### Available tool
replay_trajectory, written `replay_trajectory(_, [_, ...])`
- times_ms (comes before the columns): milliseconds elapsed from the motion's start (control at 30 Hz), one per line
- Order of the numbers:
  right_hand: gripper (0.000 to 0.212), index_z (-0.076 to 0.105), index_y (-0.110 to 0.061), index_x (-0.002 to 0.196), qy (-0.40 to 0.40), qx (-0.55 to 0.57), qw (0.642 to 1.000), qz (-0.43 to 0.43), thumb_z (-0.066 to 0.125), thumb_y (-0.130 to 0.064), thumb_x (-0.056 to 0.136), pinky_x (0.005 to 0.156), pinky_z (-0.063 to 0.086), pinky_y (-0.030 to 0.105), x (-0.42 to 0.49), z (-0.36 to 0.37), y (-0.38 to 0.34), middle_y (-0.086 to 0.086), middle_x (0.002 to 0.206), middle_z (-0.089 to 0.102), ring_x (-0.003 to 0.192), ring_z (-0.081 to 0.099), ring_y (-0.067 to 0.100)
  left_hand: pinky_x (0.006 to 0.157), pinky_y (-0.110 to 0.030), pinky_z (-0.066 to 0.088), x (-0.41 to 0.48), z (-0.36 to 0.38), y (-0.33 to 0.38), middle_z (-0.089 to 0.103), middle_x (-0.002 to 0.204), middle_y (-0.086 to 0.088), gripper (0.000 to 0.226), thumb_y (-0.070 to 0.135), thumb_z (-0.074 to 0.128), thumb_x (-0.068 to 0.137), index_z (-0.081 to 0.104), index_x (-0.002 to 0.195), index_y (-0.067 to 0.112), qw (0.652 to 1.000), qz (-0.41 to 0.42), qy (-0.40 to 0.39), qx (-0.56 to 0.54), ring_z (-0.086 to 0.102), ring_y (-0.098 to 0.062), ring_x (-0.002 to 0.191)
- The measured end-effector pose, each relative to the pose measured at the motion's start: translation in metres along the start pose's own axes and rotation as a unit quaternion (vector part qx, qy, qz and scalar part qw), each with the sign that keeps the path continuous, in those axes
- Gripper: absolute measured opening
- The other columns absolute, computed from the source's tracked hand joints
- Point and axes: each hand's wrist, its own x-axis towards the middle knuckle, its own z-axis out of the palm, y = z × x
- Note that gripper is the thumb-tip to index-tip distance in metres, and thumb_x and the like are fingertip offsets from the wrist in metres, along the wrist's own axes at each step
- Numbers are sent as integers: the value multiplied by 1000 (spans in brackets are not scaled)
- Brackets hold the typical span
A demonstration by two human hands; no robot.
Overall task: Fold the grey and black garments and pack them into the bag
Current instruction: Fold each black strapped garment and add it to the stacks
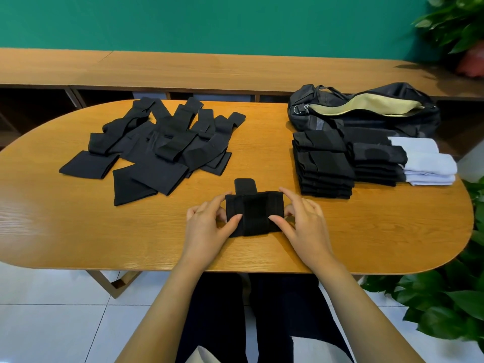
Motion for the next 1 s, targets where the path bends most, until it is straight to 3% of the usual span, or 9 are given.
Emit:
replay_trajectory(200, [66, 39, -21, 144, -16, -14, 1000, 5, 64, -44, 87, 100, 32, 27, 0, 1, 0, -15, 80, 52, 86, 51, 7, 89, -25, 24, 1, -1, 3, 56, 72, 13, 65, 41, 68, 84, 41, 143, 30, 999, -9, -3, 39, 51, -2, 81])
replay_trajectory(367, [54, 48, -23, 137, -31, -15, 999, 9, 66, -38, 88, 95, 36, 29, 0, -1, 0, -16, 81, 49, 84, 49, 6, 89, -26, 28, 1, 1, 3, 54, 71, 12, 56, 39, 67, 86, 47, 138, 32, 998, -10, -26, 53, 50, -2, 81])
replay_trajectory(467, [36, 58, -20, 125, -13, -43, 999, -21, 62, -32, 92, 90, 45, 37, -1, 0, -1, -10, 99, 56, 95, 51, 11, 91, -34, 37, 1, 0, 0, 53, 74, 12, 40, 35, 66, 88, 58, 127, 32, 998, 11, -33, 48, 49, -3, 82])
replay_trajectory(533, [28, 62, -21, 122, -9, -45, 998, -30, 53, -31, 97, 96, 43, 37, 0, 1, -1, -6, 116, 58, 110, 49, 13, 90, -36, 38, 1, 1, -1, 53, 83, 15, 31, 35, 63, 89, 63, 120, 32, 998, 34, -30, 43, 47, -4, 88])
replay_trajectory(667, [37, 67, -25, 118, -44, -36, 996, -63, 37, -36, 100, 108, 28, 36, -1, 0, -1, -12, 128, 61, 126, 44, 10, 99, -28, 27, 2, 3, -1, 53, 117, 22, 45, 61, 55, 81, 66, 116, 34, 997, 59, -55, 13, 40, 6, 115])
replay_trajectory(767, [46, 68, -27, 119, -58, -58, 996, -22, 30, -44, 99, 112, 27, 42, 0, 3, -1, -13, 127, 63, 128, 45, 12, 105, -18, 12, 3, 1, -1, 46, 130, 29, 60, 73, 60, 71, 64, 119, 38, 992, 62, -113, 13, 26, 18, 123])
replay_trajectory(900, [52, 66, -27, 123, -60, -59, 996, 12, 27, -50, 96, 112, 29, 43, 2, 3, -2, -12, 129, 62, 128, 43, 11, 110, -25, 11, 3, 4, -3, 48, 136, 25, 56, 60, 69, 73, 60, 124, 39, 987, 71, -130, 58, 25, 12, 130])
replay_trajectory(1000, [55, 64, -29, 125, -72, -38, 997, 1, 27, -58, 95, 114, 23, 43, 1, 2, -1, -14, 130, 61, 129, 40, 8, 111, -27, 14, 2, 4, -5, 52, 134, 23, 46, 55, 63, 82, 61, 124, 36, 989, 76, -115, 52, 27, 11, 131])
